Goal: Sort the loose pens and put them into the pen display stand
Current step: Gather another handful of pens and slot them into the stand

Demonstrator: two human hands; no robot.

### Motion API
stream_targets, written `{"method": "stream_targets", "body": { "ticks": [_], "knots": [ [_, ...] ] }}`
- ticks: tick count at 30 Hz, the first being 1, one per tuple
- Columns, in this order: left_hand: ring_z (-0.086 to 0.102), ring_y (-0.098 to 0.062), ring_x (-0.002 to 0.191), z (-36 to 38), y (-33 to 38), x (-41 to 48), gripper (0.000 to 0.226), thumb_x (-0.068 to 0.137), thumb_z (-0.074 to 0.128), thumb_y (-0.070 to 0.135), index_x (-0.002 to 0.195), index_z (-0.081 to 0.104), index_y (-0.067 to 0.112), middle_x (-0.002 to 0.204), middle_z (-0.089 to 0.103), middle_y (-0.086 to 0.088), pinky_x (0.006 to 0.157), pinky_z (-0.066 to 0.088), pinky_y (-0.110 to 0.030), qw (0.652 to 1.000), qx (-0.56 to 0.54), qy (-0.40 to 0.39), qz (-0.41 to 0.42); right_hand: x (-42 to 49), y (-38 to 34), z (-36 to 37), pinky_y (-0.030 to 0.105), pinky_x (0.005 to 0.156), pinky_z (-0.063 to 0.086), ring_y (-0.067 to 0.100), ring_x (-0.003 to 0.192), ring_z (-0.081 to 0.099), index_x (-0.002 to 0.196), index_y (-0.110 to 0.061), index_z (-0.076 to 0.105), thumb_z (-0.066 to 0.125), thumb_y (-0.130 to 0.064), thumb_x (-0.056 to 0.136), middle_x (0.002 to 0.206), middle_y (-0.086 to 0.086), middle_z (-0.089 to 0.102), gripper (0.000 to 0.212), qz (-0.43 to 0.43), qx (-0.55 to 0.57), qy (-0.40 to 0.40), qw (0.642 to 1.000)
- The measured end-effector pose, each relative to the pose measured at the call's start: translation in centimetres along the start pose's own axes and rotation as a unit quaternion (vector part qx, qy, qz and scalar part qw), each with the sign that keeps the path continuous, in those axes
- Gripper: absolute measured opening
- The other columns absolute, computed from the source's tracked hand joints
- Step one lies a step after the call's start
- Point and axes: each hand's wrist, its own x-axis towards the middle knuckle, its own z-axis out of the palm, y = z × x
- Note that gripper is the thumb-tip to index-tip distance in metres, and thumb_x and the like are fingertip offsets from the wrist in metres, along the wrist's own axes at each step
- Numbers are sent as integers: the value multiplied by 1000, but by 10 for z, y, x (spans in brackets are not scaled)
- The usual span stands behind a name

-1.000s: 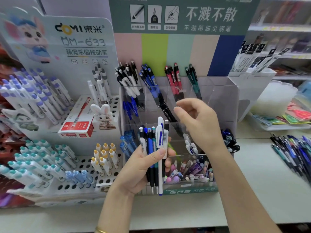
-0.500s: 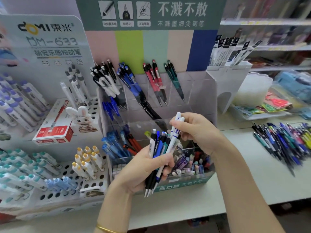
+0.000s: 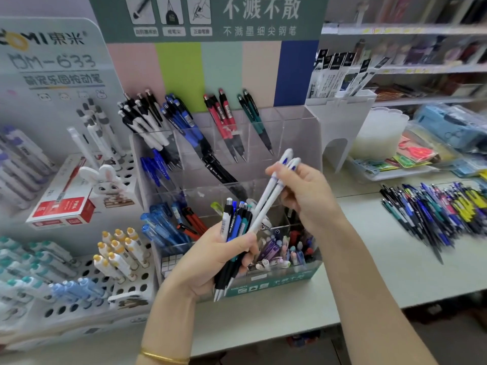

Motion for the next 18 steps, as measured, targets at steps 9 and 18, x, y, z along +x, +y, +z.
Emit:
{"method": "stream_targets", "body": {
  "ticks": [9, 18],
  "knots": [
    [40, -19, 51, -4, -7, -1, 41, 82, 63, 14, 117, 52, -3, 66, 48, -9, 46, 46, -28, 993, -100, 57, 3, -13, 7, -10, 15, 61, 37, 14, 66, 49, 75, -13, 59, 63, -23, 91, 75, 1, 56, 19, -210, -304, 177, 912],
    [49, -14, 56, -4, -15, 0, 41, 82, 63, 10, 122, 55, 5, 71, 55, -5, 46, 47, -27, 989, -139, 43, 31, -10, 58, 3, 33, 67, 34, 20, 72, 44, 66, -20, 37, 44, -40, 98, 82, 0, 41, 38, -53, -515, -10, 855]
  ]
}}
